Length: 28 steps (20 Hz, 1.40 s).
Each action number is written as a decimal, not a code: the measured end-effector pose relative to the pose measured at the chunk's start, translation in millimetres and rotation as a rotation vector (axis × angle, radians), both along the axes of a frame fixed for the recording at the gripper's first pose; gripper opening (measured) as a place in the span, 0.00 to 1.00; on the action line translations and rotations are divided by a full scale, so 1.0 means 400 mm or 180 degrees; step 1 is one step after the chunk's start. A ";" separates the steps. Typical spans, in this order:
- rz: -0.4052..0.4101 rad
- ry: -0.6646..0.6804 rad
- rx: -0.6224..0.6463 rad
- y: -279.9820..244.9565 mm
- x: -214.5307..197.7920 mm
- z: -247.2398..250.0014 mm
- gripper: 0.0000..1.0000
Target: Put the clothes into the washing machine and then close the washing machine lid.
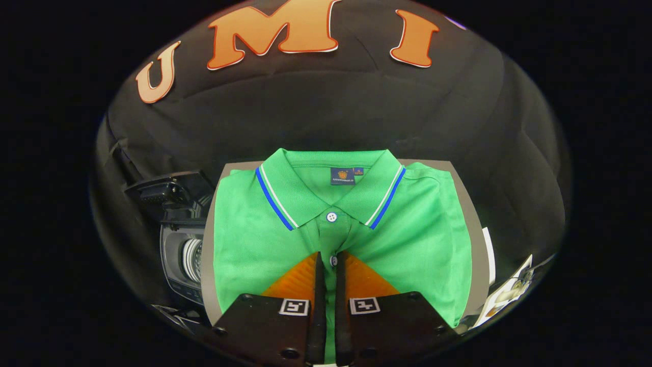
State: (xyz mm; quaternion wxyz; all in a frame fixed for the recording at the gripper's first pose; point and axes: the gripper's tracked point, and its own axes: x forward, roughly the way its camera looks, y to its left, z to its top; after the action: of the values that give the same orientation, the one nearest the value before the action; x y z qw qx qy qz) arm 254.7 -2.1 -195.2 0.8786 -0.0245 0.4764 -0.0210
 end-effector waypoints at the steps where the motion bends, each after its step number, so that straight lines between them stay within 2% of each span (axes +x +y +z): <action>1: -0.0027 -0.0039 0.0036 -0.001 -0.001 0.002 0.16; 6: -0.0118 -0.0406 0.0248 -0.007 0.013 0.045 0.15; 7: -0.0137 -0.0430 0.0302 -0.003 0.004 0.046 0.08; 13: -0.0019 -0.0975 0.0329 -0.004 0.018 0.131 0.08; 18: 0.0053 -0.1206 0.0400 0.009 -0.011 0.180 0.08; 22: 0.0104 -0.1581 0.0479 0.028 -0.034 0.279 0.08; 28: 0.0246 -0.1893 0.0532 0.093 -0.068 0.401 0.08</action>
State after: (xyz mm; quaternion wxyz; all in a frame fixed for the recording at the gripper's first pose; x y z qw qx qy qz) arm 227.5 35.2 -34.8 0.9786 0.0370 0.1973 0.0453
